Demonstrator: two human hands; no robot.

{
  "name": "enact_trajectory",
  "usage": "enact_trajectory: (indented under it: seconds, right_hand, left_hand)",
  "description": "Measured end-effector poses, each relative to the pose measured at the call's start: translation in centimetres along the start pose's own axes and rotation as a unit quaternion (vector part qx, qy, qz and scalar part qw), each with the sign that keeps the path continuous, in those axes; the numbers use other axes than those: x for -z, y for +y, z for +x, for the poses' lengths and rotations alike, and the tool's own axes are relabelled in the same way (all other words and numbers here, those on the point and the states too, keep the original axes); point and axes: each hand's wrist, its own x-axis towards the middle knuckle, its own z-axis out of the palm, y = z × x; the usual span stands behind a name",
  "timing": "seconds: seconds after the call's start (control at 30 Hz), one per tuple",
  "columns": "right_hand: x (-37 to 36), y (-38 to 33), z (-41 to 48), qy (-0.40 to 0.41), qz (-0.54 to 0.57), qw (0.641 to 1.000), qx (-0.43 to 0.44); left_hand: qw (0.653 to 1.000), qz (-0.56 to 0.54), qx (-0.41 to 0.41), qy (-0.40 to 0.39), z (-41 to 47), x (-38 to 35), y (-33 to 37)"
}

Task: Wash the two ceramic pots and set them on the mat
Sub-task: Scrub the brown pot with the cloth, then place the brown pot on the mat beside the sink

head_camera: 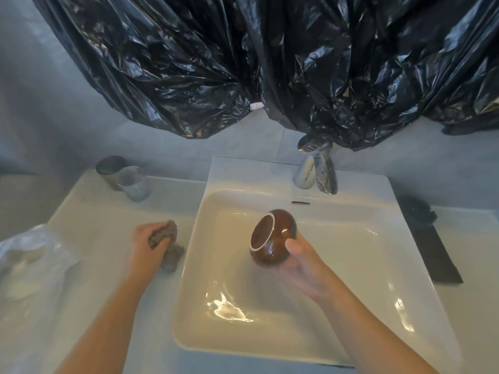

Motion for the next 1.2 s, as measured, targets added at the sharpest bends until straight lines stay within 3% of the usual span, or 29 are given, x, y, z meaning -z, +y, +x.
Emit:
enact_trajectory:
  seconds: [0.2,0.27,0.33,0.4,0.47,0.57,0.67,0.77,0.93,1.0,1.1,1.2]
  right_hand:
    - [-0.4,1.0,-0.3,0.053,0.003,0.999,-0.009]
    - [-0.4,1.0,-0.4,0.065,0.000,0.998,-0.008]
    - [-0.4,0.9,-0.5,0.076,-0.010,0.997,-0.009]
    - [-0.4,0.7,-0.7,0.094,-0.032,0.995,-0.011]
    - [-0.2,0.5,-1.1,0.110,-0.070,0.991,-0.013]
    - [-0.2,0.0,-1.9,0.147,-0.198,0.969,-0.015]
    - [-0.3,-0.6,-3.0,0.162,-0.323,0.932,0.004]
    - [0.0,-1.3,-4.1,0.154,-0.435,0.887,0.020]
    - [0.7,-2.7,-6.7,0.162,-0.552,0.817,0.029]
    - [1.4,-3.9,-8.3,0.171,-0.547,0.819,0.014]
    - [3.4,-6.6,-11.2,0.238,-0.445,0.863,-0.017]
    - [5.7,-9.3,-14.4,0.296,-0.392,0.870,-0.036]
  left_hand:
    - [0.972,0.148,0.065,-0.171,-0.1,-2.6,-2.4]
    - [0.958,0.237,0.081,-0.143,0.2,-2.2,-1.4]
    - [0.967,0.248,0.049,-0.046,0.5,-1.5,0.0]
    - [0.981,0.191,-0.004,0.028,-0.2,-0.7,2.9]
    - [0.996,0.074,-0.051,0.021,-1.3,-0.5,6.7]
    - [0.988,-0.059,-0.026,-0.139,-3.3,-1.7,12.4]
    - [0.934,-0.128,0.062,-0.327,-4.8,-3.7,15.8]
    - [0.914,-0.114,0.075,-0.382,-6.1,-5.3,17.4]
    - [0.912,-0.090,0.076,-0.394,-8.3,-7.5,19.3]
    - [0.908,-0.113,0.090,-0.393,-9.1,-8.2,19.9]
    - [0.896,-0.180,0.121,-0.389,-10.4,-9.5,21.1]
    - [0.874,-0.227,0.115,-0.414,-11.9,-11.4,23.2]
